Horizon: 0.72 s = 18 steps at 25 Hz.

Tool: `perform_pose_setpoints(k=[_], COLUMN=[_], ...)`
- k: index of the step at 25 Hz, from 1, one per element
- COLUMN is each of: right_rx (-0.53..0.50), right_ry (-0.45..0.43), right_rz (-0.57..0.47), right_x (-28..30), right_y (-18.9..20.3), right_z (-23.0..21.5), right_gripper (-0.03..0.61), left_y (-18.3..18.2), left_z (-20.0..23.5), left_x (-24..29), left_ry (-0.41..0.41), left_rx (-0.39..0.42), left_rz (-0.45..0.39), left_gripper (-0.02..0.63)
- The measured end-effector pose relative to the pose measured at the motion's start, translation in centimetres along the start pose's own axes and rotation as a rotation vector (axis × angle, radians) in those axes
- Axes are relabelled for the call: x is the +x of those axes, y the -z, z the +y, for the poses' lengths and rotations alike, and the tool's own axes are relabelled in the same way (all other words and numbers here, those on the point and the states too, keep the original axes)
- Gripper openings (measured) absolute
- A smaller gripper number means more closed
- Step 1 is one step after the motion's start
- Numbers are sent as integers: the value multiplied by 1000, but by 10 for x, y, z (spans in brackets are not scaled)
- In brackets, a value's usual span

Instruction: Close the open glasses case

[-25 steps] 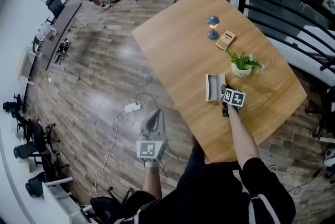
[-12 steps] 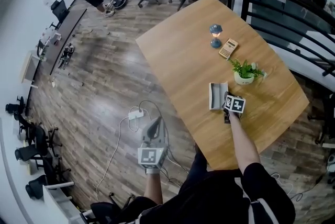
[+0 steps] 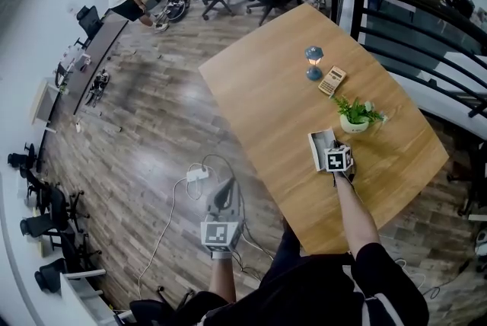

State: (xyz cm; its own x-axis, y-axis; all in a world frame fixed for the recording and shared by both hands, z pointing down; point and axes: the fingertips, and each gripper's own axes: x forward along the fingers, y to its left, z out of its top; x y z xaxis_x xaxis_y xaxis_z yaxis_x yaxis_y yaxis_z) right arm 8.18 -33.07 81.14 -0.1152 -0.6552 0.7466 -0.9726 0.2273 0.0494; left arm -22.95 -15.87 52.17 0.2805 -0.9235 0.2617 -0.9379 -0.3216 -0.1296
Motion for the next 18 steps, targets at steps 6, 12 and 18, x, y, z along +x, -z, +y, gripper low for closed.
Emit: perform_pose_setpoints(k=[6,12,18], right_rx=[-902,-1082,-1003], right_ry=[319,285,80], right_rz=[23,20,68], right_x=[-9,-10,-9], right_y=[-12,7,14], right_z=[15,38,45], right_gripper=[26,73,121], left_y=[-2,3,7], left_z=[-3,-10,-14], left_x=[6,13,17], left_ry=[10,23,39], left_rx=[9,-23,-10], left_rz=[-6,9,14], left_gripper=[0,0,0])
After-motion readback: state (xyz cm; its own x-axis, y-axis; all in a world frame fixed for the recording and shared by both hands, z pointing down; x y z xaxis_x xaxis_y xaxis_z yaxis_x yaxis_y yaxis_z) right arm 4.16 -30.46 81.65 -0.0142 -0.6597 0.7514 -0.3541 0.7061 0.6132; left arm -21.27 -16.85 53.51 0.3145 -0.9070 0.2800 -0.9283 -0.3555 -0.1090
